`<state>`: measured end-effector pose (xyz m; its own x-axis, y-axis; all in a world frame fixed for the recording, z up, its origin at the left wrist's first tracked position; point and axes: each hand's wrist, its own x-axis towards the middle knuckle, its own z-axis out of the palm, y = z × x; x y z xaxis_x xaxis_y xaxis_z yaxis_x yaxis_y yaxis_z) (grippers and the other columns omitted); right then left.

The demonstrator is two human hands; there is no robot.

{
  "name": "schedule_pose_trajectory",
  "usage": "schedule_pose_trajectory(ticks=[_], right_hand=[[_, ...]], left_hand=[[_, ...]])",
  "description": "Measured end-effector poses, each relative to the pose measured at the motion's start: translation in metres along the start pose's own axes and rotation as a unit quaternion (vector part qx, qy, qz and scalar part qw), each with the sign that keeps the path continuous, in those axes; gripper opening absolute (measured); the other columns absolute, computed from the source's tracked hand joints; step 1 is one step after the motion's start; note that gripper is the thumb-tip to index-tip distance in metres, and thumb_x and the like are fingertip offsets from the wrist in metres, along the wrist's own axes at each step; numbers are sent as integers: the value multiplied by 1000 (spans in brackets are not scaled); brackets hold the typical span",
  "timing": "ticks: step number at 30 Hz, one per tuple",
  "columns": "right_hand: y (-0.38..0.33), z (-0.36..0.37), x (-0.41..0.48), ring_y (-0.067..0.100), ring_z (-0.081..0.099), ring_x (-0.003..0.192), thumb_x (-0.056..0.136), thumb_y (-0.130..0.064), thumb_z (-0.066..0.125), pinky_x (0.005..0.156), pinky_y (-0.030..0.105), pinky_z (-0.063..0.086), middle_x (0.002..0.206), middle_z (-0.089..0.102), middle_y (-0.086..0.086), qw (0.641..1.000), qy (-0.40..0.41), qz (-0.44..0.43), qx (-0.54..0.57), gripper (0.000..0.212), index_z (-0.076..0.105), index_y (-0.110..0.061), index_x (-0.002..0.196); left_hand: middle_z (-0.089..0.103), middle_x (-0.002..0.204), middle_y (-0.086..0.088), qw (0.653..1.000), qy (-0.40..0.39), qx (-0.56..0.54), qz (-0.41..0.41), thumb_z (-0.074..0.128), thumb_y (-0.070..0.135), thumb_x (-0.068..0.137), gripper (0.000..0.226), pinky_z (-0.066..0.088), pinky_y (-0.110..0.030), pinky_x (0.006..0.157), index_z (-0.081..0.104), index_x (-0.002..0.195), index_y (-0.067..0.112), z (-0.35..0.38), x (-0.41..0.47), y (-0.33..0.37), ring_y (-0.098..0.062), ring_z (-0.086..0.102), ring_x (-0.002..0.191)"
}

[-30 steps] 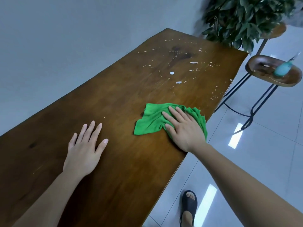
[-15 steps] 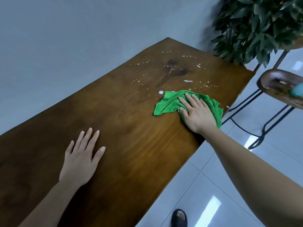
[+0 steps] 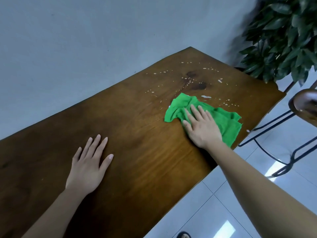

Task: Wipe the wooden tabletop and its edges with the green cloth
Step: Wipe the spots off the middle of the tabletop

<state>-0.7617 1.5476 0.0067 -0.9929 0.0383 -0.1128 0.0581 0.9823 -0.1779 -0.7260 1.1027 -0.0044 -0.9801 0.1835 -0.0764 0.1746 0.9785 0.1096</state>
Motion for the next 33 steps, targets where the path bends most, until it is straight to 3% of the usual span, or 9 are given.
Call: schedule_pose_trajectory(ticks=[4,11,17,26,33], right_hand=[[-63,14,-32,27,-17,170,108,-69,-11,139,50,-4,184,-13,-2,997,-14,-78,4,74,-7,-37,175],[-170,40,-51,30,-18,170,113,-64,-1,138,53,-7,185,-10,0,977,-29,-210,-3,71,-1,-33,177],[-191,36,5,24,-12,172,115,-61,5,138,50,-6,187,-5,-3,969,-44,-244,-1,68,5,-36,178],[-86,-2,121,20,-5,172,113,-67,2,138,45,-3,186,-4,-6,994,-10,-109,11,67,4,-45,176],[-4,-21,144,22,-4,173,112,-68,4,139,46,0,187,-2,-3,1000,11,22,12,69,5,-42,177]], left_hand=[[-9,185,18,1000,0,1,-3,-1,82,105,80,2,-48,140,3,176,46,0,1,1,-6,-18,169],[-8,185,17,1000,3,11,-11,-1,82,105,81,3,-48,140,4,177,45,0,1,3,-6,-17,170],[-12,185,19,1000,-3,19,-14,-4,82,104,81,2,-48,140,0,176,46,0,3,4,-5,-20,169],[-16,183,21,1000,-3,20,-13,-3,83,104,74,1,-48,140,-6,173,53,3,5,-1,-3,-24,167],[-14,184,20,1000,8,15,-3,0,81,107,72,2,-48,140,-6,173,53,5,5,-3,-3,-23,167]])
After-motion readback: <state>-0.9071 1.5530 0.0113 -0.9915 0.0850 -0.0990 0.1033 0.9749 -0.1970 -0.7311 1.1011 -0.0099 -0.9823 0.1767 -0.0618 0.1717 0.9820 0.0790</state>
